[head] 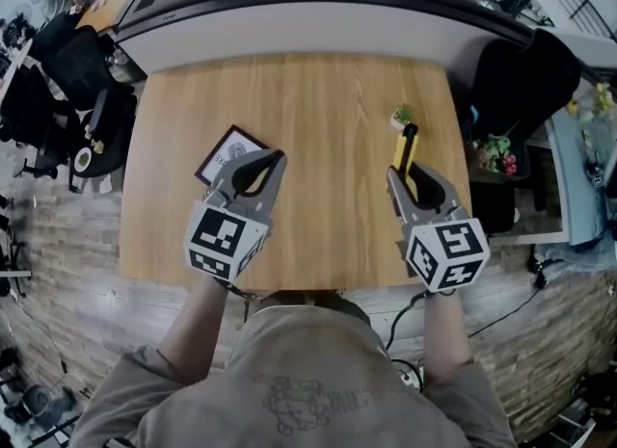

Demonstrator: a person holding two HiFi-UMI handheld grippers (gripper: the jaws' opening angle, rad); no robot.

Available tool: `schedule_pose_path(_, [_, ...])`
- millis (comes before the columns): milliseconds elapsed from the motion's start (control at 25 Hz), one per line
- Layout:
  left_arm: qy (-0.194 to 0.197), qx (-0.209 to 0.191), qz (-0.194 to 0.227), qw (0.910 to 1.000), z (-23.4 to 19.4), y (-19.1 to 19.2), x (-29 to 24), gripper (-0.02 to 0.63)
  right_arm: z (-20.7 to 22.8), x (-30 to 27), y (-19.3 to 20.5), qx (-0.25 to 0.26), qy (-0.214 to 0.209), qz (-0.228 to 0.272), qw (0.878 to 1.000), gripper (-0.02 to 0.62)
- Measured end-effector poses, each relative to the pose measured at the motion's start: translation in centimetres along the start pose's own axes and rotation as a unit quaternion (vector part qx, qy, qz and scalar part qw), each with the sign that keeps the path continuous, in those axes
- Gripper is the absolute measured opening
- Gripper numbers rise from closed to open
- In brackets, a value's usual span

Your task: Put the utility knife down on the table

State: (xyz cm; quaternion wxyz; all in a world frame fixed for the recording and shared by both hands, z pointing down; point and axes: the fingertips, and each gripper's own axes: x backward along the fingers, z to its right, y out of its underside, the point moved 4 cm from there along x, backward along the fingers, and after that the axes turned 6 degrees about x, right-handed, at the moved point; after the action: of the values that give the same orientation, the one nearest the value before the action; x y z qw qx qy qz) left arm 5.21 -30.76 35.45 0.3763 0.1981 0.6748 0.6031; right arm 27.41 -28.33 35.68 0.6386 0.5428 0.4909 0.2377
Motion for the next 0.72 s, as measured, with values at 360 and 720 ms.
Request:
schedule_pose_path(360, [0.002,0.037,-0.066,0.9972,-2.8,6.3,-4.5,0.000,1.1,-10.6,6.9,-0.020,-0.045,-0.120,0.991,0.120])
schedule_pose_path(720, [-0.008,0.092,-0.115,0.9891,-4.8,13.2,-8.2,0.000,-0.2,-18.4,16.9,-0.045,-0.094,-0.242,0.965,0.120])
